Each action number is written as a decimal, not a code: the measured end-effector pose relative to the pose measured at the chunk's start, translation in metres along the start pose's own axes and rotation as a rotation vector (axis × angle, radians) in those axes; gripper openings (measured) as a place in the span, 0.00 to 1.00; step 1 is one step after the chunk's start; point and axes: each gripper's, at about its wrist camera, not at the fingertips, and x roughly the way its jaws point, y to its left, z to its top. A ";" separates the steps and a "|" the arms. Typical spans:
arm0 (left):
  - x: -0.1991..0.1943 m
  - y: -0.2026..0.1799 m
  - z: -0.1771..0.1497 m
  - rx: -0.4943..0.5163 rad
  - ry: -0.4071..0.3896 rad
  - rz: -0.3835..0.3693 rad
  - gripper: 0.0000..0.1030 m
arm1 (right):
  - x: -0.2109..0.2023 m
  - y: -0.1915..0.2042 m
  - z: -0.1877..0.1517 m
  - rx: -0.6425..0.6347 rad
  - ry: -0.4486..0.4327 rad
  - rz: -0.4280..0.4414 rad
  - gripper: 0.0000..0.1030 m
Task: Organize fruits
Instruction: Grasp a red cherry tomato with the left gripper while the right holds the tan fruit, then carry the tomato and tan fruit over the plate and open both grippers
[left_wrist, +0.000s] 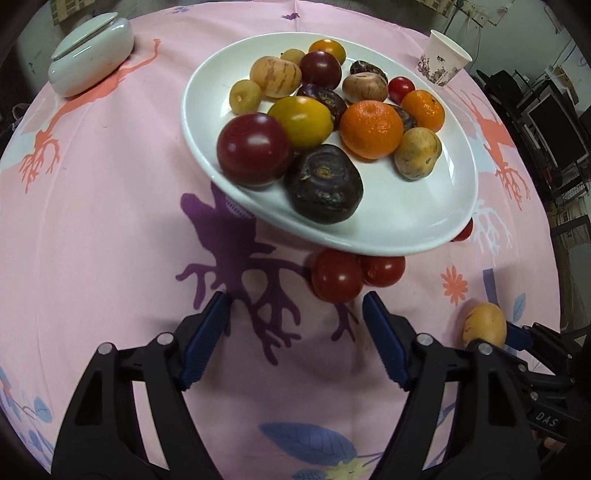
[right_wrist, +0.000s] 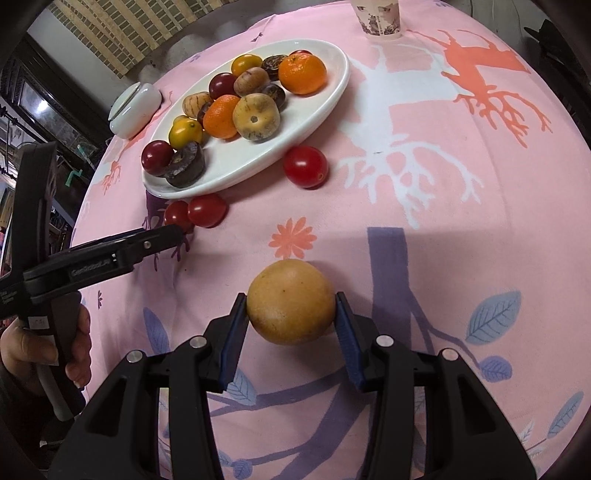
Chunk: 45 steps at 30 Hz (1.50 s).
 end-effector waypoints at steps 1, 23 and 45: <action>0.002 -0.002 0.002 0.014 -0.003 0.012 0.74 | 0.000 0.001 0.000 -0.001 0.002 0.003 0.45; -0.010 -0.009 0.003 0.064 -0.052 -0.081 0.30 | -0.004 0.013 0.003 -0.027 -0.014 0.027 0.45; -0.089 -0.018 0.014 0.108 -0.193 -0.111 0.30 | -0.044 0.042 0.047 -0.102 -0.142 0.052 0.45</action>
